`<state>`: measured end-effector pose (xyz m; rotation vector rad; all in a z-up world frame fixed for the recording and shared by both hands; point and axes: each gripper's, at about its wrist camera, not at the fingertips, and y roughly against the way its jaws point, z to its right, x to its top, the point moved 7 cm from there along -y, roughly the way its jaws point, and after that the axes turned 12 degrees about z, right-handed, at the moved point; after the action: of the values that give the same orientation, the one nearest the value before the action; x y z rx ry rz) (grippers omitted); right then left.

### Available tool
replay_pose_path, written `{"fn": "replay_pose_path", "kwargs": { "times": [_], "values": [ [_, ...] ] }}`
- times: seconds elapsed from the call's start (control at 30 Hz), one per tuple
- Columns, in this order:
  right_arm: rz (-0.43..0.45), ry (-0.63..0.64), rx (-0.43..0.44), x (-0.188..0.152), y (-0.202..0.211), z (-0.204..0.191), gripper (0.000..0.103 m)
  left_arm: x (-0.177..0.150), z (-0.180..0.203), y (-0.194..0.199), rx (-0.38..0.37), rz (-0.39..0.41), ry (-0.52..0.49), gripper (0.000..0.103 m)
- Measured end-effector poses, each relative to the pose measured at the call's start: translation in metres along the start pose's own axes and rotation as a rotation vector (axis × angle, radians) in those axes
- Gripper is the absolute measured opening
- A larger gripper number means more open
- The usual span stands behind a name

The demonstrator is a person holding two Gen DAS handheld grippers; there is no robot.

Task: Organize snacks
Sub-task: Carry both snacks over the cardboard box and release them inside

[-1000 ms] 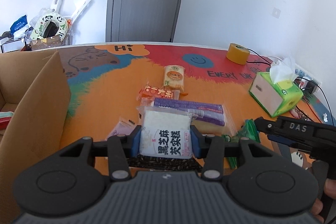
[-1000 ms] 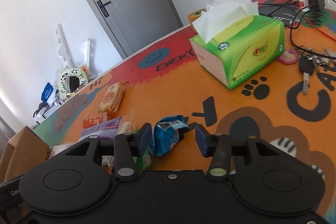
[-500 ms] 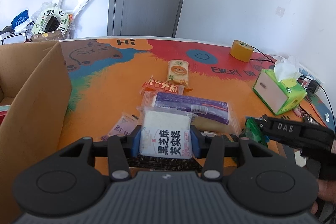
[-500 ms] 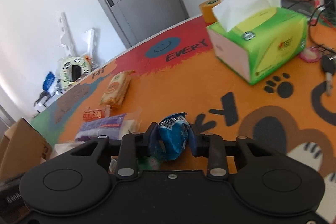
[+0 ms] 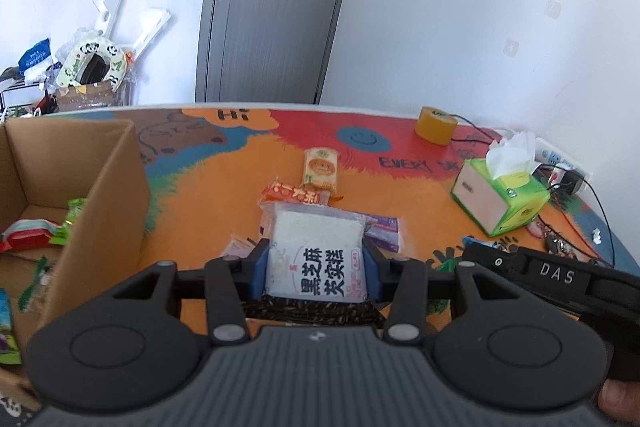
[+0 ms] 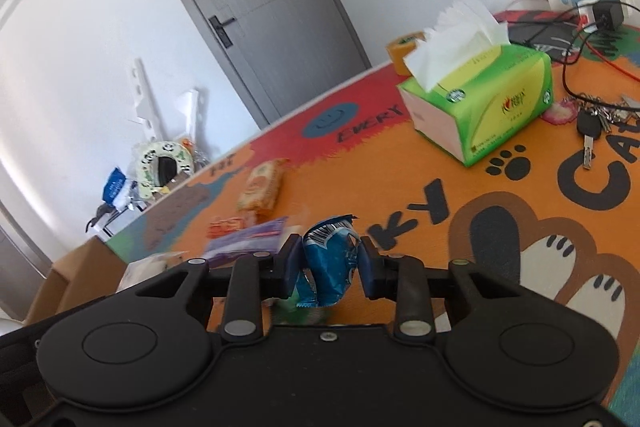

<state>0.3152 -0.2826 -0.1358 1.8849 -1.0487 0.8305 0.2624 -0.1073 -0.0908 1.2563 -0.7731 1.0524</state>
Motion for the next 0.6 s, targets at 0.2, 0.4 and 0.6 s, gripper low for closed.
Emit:
{"fn": "replay_pose_path", "kwargs": {
  "times": [0.2,0.4,0.6],
  "values": [
    [0.016,0.013,0.055,0.001,0.017,-0.024,0.031,0.013,-0.007,0.024,0.009,0.045,0.005,0.046],
    [0.028,0.025,0.102,0.001,0.029,-0.050,0.031,0.027,-0.020,0.048,0.030,0.088,0.009,0.046],
    [0.037,0.044,0.153,-0.001,0.039,-0.081,0.031,0.041,-0.042,0.070,0.059,0.129,0.020,0.046]
  ]
}}
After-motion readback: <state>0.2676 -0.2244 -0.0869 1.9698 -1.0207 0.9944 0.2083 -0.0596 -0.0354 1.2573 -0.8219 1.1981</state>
